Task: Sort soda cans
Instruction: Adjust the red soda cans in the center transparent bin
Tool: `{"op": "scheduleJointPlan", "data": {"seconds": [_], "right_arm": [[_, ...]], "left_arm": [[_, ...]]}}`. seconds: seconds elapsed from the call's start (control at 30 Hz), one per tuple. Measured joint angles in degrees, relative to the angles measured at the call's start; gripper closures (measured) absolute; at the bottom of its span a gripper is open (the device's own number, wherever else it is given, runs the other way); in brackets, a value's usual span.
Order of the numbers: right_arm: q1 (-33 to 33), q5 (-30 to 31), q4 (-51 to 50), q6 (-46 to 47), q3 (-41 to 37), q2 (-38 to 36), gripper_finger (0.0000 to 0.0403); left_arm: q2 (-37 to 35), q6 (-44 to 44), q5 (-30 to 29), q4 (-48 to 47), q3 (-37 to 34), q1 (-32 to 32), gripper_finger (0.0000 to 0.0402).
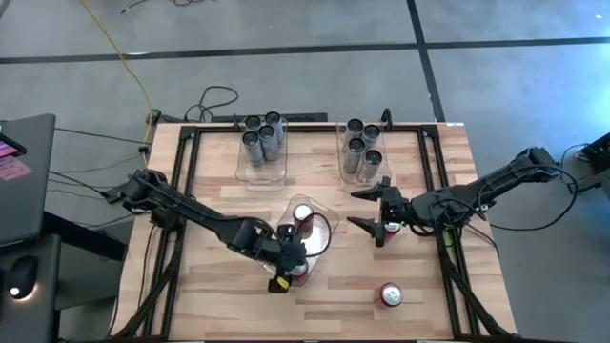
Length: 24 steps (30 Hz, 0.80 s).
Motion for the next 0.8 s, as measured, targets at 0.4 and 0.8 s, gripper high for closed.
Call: {"op": "scheduleJointPlan", "data": {"seconds": [0.4, 0.8], "right_arm": [[0.0, 0.0, 0.0, 0.2, 0.0, 0.0, 0.0037], [0.0, 0.0, -0.1, 0.2, 0.0, 0.0, 0.0037]], "left_arm": [[-0.1, -1.9, -0.1, 1.2, -1.6, 0.5, 0.005], [0.0, -1.1, 0.3, 4.1, -1.6, 0.9, 0.0082]]}}
